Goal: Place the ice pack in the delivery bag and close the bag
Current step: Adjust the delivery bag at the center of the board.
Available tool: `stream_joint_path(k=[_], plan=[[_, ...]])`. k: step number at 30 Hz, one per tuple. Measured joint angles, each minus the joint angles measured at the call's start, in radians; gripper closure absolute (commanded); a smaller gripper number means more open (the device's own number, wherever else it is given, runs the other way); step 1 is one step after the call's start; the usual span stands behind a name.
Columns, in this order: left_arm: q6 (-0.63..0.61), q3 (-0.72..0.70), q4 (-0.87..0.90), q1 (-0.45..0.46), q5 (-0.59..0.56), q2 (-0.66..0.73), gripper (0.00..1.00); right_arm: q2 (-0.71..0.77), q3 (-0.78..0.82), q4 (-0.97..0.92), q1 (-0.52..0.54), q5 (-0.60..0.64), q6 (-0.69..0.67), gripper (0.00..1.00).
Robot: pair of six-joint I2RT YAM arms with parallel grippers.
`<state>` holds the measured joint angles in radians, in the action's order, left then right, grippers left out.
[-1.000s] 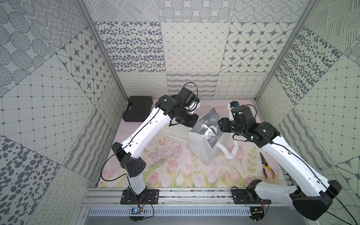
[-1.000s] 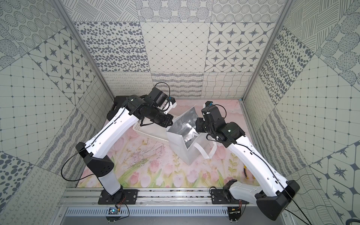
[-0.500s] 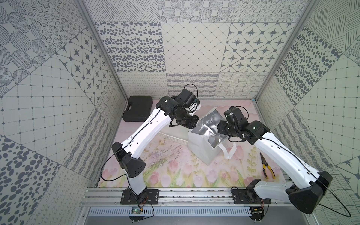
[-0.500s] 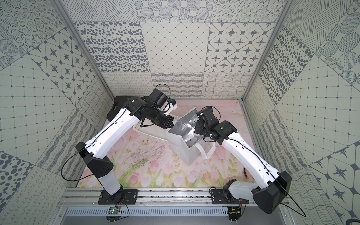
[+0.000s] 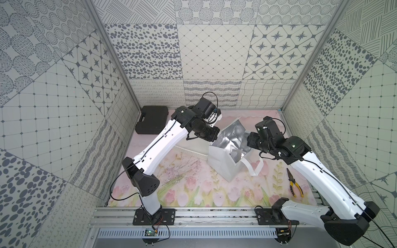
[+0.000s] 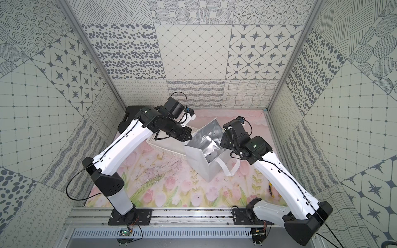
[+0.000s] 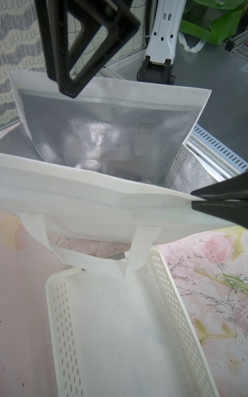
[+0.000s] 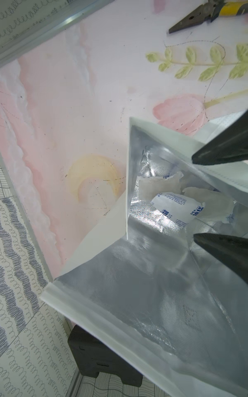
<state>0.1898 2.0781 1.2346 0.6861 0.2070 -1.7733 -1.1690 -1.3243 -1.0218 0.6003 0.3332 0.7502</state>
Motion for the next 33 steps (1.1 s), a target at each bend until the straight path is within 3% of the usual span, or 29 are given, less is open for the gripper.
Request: stream_joint_path(k=[14,21,33], plan=[[0.0,-0.001,-0.005,0.0,0.002,0.0,1.0,-0.017,0.024,0.003,-0.007,-0.032,0.032,0.42],[0.0,-0.013,-0.012,0.0,0.002,0.0,1.0,0.06,0.005,-0.011,-0.017,0.0,0.045,0.42],[0.0,-0.019,-0.014,0.0,0.008,0.0,1.0,0.036,0.1,0.026,-0.042,-0.054,0.074,0.42]])
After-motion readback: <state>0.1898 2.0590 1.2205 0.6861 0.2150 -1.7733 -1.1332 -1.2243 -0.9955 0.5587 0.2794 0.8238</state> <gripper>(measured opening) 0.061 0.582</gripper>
